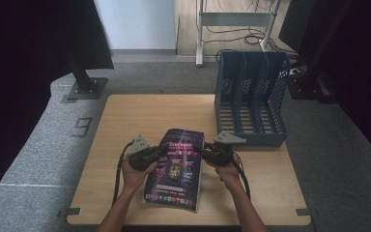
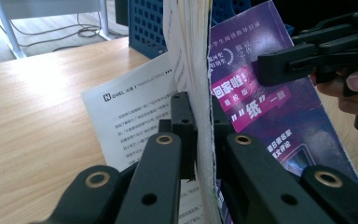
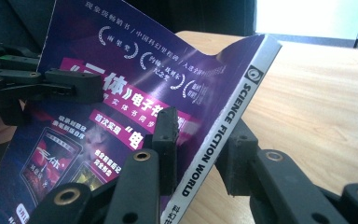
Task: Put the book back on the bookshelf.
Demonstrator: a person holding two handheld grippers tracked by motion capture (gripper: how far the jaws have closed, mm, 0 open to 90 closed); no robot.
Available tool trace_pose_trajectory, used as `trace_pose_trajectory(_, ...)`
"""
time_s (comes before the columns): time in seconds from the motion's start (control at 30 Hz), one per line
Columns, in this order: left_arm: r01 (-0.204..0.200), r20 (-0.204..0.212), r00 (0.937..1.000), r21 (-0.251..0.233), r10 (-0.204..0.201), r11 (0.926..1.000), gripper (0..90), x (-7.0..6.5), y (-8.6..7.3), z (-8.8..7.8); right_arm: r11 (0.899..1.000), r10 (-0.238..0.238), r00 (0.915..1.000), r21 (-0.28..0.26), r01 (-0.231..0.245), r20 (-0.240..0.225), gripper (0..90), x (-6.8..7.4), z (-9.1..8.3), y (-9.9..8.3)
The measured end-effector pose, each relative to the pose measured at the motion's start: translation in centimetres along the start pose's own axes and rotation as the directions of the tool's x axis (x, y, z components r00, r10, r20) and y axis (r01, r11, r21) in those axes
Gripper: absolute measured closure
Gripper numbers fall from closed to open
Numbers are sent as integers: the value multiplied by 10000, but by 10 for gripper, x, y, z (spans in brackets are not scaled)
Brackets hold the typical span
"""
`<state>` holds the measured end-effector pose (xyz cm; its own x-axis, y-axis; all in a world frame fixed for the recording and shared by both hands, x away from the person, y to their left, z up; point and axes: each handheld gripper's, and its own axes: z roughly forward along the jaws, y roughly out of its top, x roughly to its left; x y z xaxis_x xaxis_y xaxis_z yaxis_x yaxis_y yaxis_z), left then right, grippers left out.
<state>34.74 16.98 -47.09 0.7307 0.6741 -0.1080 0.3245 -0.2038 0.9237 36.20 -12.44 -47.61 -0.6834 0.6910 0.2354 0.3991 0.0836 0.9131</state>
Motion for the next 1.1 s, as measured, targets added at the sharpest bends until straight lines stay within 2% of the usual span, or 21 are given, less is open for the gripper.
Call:
trace_pose_trajectory(0.33, 145, 158, 9998, -228, -141, 9996, 866, 2, 4, -4, 9974, -534, 9986, -481, 533, -11, 718, 8, -8, 9)
trace_pose_trajectory(0.43, 128, 162, 9998, -397, -121, 9991, 866, 2, 6, -5, 9930, -933, 9956, -726, 932, 31, 722, 12, -11, 14)
trace_pose_trajectory(0.47, 128, 162, 9998, -397, -121, 9991, 866, 2, 6, -5, 9930, -933, 9956, -726, 932, 31, 722, 12, -11, 14)
trace_pose_trajectory(0.67, -116, 129, 9998, -628, 124, 9980, 864, 1, 14, -8, 9878, -1247, 9921, -925, 1255, 135, 731, 13, -15, 21)
trace_pose_trajectory(0.9, -533, -1, 9986, -1099, 536, 9925, 865, -6, 36, -18, 9700, -1771, 9838, -1643, 1792, 277, 758, 20, -27, 38)
trace_pose_trajectory(1.1, -802, -78, 9968, -1193, 798, 9896, 866, -11, 38, -21, 9586, -1944, 9807, -2080, 1946, 215, 786, 26, -37, 40)
